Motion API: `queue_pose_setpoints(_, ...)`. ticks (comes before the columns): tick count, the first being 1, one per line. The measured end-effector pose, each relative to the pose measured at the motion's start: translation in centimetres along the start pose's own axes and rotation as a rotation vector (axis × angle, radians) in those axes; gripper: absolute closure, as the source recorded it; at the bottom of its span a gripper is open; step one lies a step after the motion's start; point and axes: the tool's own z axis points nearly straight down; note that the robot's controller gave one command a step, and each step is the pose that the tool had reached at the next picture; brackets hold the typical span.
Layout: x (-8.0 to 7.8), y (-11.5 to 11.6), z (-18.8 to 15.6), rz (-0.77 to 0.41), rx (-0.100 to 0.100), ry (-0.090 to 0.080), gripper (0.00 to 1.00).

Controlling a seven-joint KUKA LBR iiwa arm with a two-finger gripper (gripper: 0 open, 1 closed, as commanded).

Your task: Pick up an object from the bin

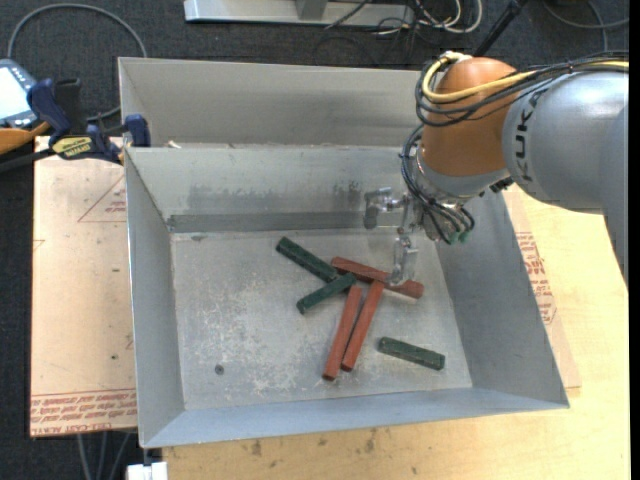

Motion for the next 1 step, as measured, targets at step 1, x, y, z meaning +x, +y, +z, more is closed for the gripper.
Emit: queue_pose_setpoints(1,5.94,11.65,3.84,0.067,-0.005,0.007,0.00)
